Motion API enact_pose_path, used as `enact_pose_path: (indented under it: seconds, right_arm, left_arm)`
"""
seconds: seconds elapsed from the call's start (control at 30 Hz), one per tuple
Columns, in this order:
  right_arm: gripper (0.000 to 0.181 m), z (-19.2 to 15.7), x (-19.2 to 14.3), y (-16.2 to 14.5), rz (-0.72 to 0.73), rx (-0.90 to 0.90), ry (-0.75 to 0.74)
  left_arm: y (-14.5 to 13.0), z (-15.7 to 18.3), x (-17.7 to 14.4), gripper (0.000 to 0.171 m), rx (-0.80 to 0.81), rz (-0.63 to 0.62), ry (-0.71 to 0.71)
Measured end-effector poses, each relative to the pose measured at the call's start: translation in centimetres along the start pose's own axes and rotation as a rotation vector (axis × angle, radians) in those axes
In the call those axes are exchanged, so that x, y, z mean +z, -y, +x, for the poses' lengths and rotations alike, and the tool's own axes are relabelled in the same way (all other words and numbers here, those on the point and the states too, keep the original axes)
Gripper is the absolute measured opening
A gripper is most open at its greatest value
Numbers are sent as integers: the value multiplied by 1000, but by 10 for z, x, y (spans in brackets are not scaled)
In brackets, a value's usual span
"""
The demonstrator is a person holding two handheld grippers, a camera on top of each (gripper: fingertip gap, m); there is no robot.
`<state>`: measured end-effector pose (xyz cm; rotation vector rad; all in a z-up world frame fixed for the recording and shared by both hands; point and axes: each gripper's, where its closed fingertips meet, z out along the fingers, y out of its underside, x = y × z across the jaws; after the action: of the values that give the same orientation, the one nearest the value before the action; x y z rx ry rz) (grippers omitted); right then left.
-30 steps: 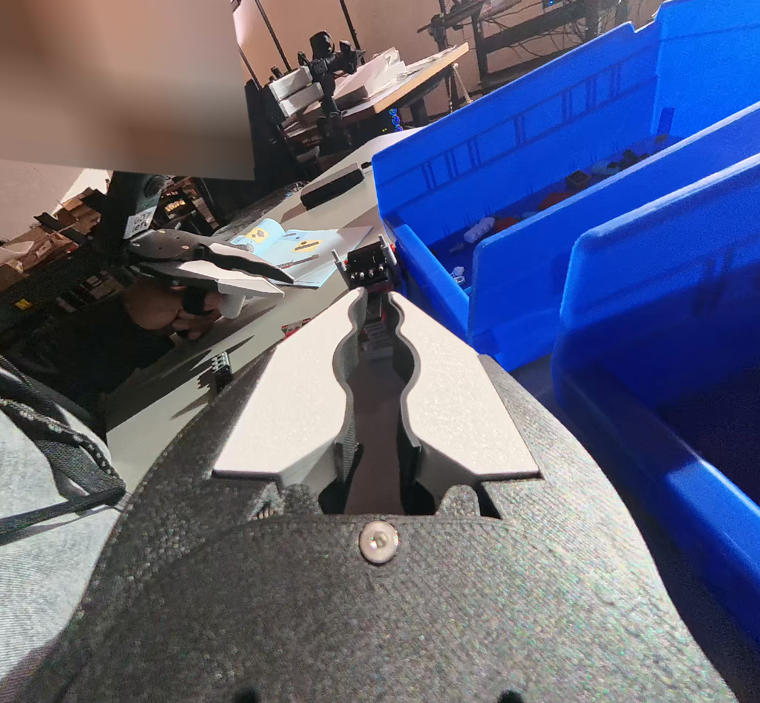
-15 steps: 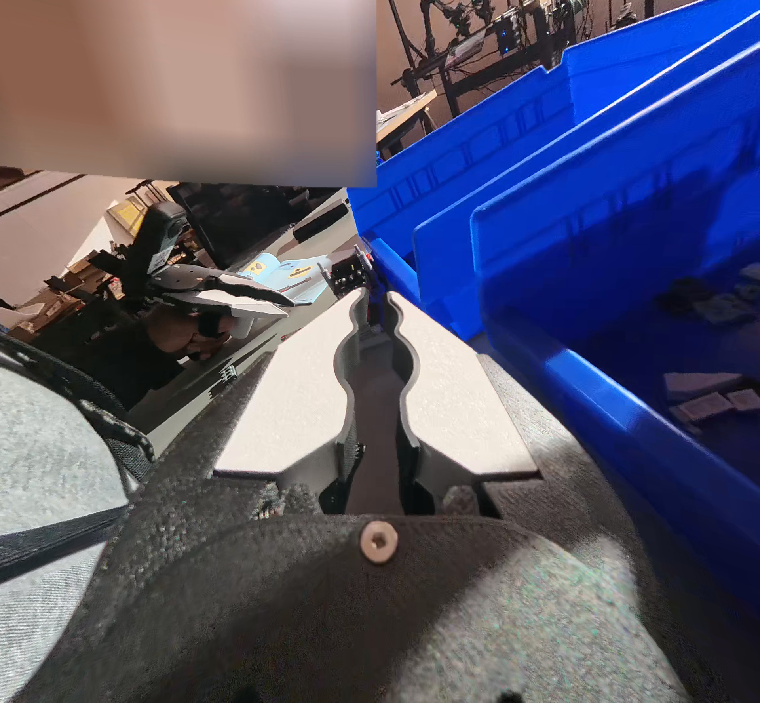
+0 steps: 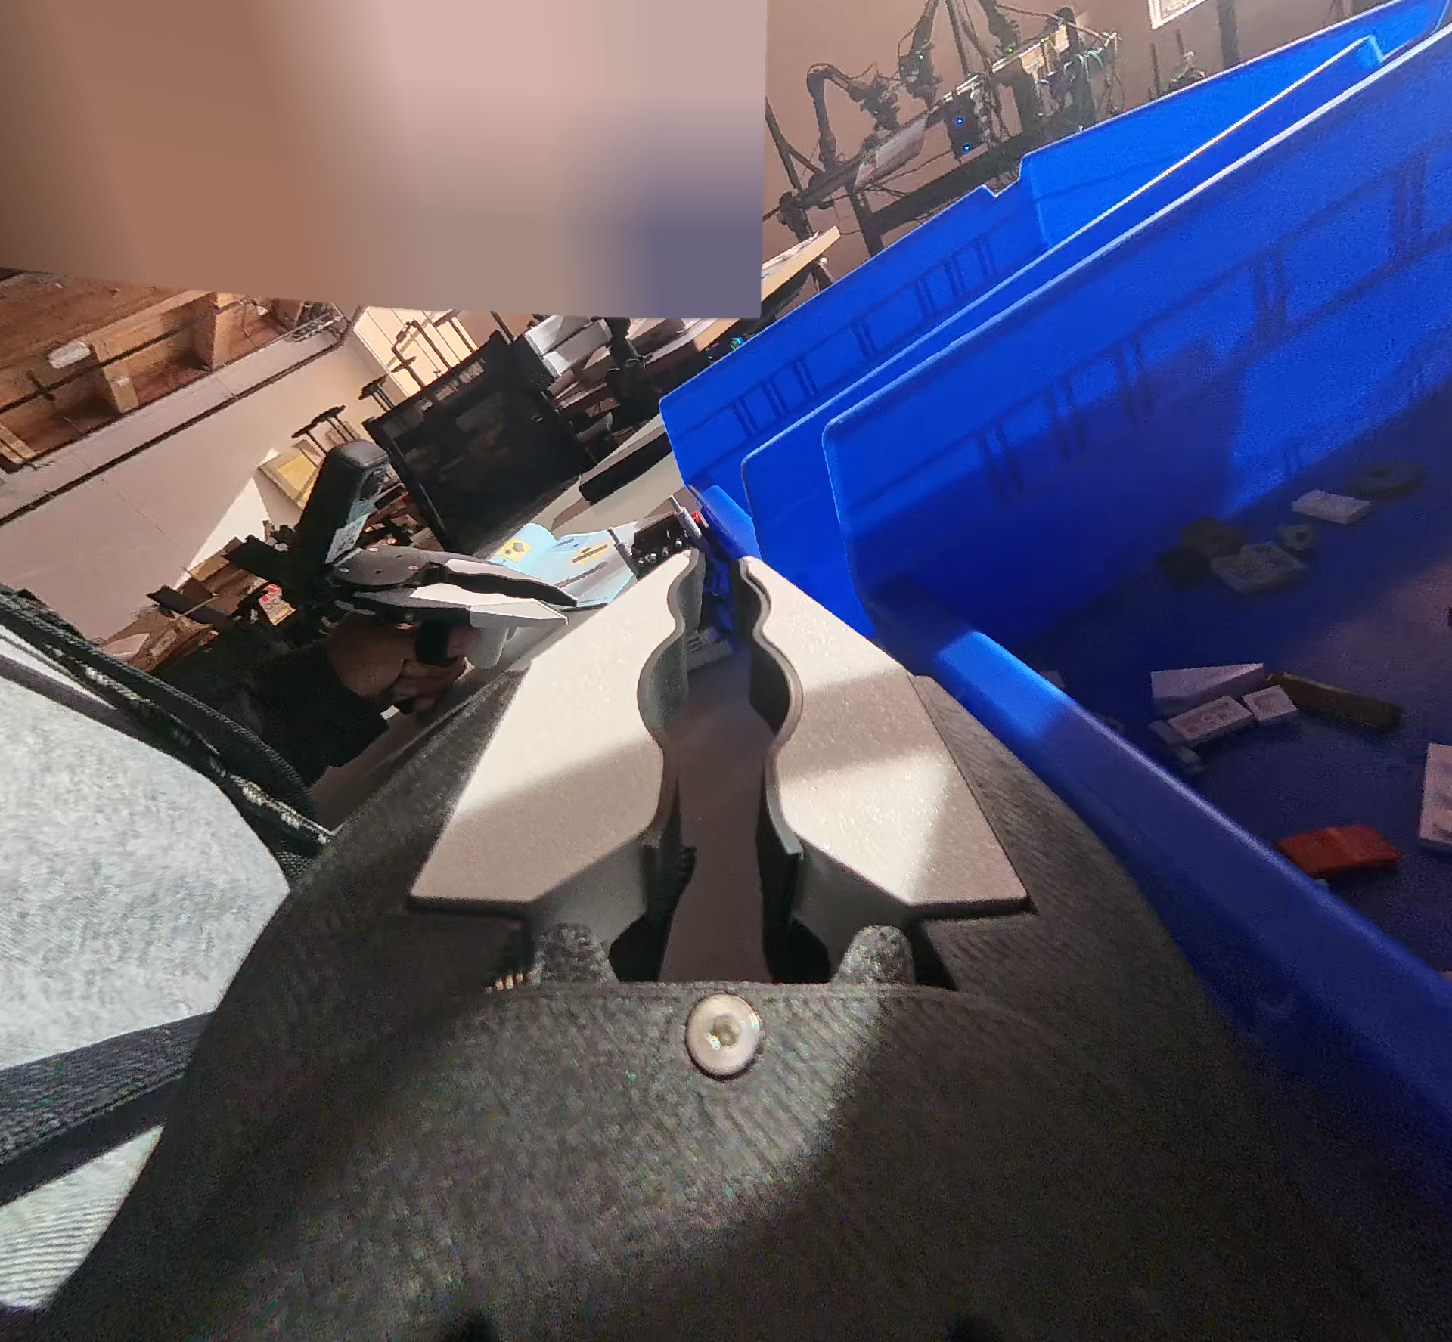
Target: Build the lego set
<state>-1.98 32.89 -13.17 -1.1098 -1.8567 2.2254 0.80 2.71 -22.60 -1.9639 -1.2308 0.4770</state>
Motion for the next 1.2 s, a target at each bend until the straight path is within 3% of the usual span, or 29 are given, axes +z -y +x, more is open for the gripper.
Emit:
enact_pose_path:
  seconds: [0.63,0.77,0.93,1.0,1.07,1.2]
  right_arm:
    - [14,-3,3,-4,-19,-24,17]
    - [18,-24,-2,1,-12,-119,133]
    - [22,-43,-20,27,-211,-376,204]
    - [16,-23,-25,55,-320,-490,126]
    - [16,18,-21,84,-453,-591,-3]
    - [15,137,2,107,-802,-662,-219]
  left_arm:
    - [3,3,-3,34,-1,30,-38]
    - [4,7,-4,35,13,43,-68]
    - [9,11,-9,35,22,83,-90]
    - [9,12,-10,35,23,88,-97]
    - [10,14,-11,35,31,94,-106]
    - [12,19,-15,35,61,123,-122]
